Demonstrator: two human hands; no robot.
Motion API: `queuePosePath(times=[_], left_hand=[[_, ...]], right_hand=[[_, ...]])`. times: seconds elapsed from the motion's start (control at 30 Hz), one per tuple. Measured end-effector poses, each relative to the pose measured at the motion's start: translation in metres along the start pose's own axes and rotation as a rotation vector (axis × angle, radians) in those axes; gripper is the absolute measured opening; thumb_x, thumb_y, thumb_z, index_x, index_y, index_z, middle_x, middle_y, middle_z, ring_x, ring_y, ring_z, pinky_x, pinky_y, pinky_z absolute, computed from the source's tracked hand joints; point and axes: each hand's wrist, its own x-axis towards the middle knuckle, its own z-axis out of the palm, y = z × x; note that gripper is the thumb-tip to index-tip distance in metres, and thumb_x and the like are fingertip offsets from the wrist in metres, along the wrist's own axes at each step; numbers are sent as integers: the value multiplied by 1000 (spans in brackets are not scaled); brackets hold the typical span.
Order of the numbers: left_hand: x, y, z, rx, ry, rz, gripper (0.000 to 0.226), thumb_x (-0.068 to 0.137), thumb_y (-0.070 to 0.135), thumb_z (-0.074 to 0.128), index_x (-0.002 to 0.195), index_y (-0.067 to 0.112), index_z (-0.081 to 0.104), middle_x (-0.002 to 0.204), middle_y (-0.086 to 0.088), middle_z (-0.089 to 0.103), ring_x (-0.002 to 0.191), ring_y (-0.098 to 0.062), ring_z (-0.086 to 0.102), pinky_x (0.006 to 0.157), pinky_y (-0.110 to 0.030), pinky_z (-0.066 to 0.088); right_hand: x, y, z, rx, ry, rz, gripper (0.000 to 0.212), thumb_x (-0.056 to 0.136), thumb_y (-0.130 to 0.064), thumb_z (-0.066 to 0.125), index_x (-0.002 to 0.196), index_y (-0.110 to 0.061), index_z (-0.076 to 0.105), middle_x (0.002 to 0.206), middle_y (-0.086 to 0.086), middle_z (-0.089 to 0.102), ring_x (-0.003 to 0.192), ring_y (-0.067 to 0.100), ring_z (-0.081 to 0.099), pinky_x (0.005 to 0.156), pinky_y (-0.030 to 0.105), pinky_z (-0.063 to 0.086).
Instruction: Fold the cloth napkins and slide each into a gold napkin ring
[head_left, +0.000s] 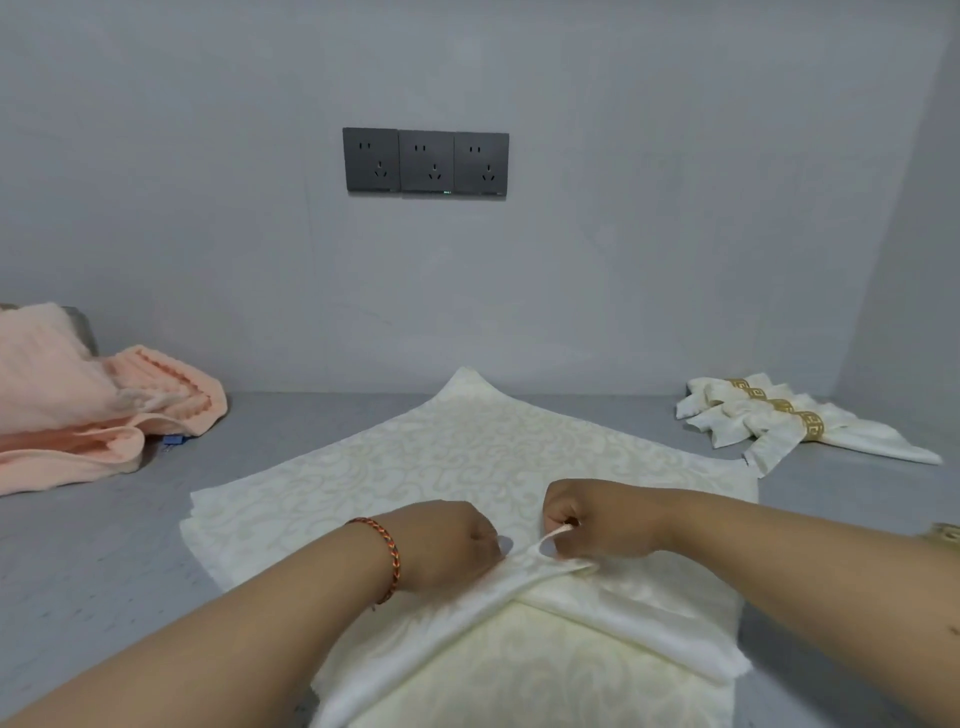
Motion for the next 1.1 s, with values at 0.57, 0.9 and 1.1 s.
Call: queuePosePath(times=[0.57,0.9,1.1], left_hand=[[36,1,-2,80,88,-24,33,73,35,81,100,20,69,96,4,68,91,-15,64,87,-29,54],[30,-3,-3,-83,12,21,17,73,28,81,76,31,64,75,15,60,69,-5,56,77,-33,59],[16,-5,-4,-291,76,104,24,71,11,82,82,24,65,71,12,63,56,0,56,50,-11,43]], right_hand=[[2,5,7,91,30,19,21,88,-40,64,90,-19,63,83,-10,57,74,8,50,70,22,39],[-6,-6,23,104,148,-83,10,85,-30,69,87,-23,62,76,-14,55,64,1,46,58,15,34],[-16,-8,23,198,254,-116,11,80,-24,74,79,-25,63,69,-14,56,57,-3,47,55,13,34]])
